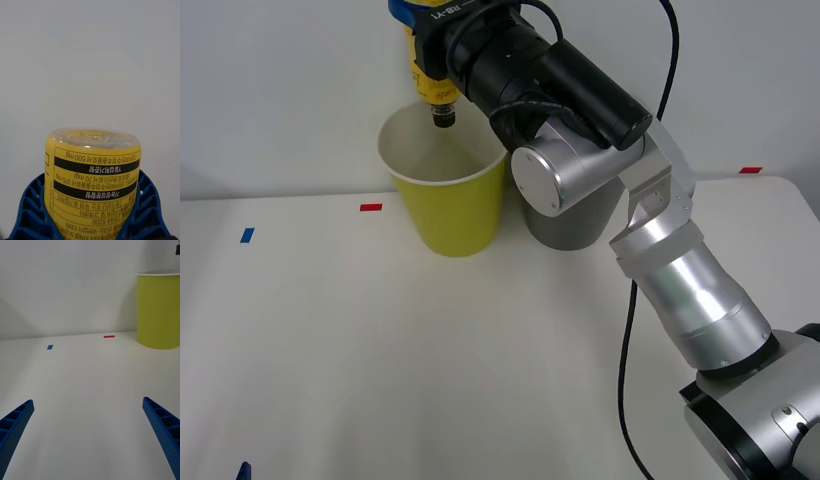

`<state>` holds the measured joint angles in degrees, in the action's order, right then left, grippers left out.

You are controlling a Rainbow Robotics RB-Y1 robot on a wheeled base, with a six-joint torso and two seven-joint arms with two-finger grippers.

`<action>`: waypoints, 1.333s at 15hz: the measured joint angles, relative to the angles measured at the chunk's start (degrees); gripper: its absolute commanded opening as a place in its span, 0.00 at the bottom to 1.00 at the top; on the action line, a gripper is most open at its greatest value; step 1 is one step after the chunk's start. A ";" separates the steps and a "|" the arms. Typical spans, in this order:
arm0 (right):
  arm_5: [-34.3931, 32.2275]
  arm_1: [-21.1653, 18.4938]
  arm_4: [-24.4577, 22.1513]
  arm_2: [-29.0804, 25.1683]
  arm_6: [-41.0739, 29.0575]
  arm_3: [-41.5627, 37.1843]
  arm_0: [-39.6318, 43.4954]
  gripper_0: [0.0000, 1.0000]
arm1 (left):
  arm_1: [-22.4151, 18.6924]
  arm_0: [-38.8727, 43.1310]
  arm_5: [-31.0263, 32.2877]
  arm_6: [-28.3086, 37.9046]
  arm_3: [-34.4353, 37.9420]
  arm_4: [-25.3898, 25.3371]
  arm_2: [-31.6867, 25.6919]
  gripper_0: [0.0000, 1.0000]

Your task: Put cans in the gray bin and PET bottles in the light green bin.

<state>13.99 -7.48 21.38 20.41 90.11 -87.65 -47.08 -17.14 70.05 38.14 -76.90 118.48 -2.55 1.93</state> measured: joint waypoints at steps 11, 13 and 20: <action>-0.25 2.24 -3.48 0.19 -1.09 2.14 -0.48 0.56 | 0.00 0.00 0.00 0.00 0.00 0.00 0.00 1.00; -3.13 3.46 -4.14 0.03 -1.22 4.48 -0.60 0.89 | 0.00 0.00 0.00 0.00 0.00 0.00 0.00 1.00; -5.64 4.71 -4.58 -0.10 -0.92 6.43 -0.61 0.99 | 0.00 0.00 0.00 0.00 0.00 0.00 0.00 1.00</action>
<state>8.35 -2.77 16.80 20.31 89.19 -81.23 -47.70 -17.14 70.05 38.14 -76.90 118.48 -2.55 1.93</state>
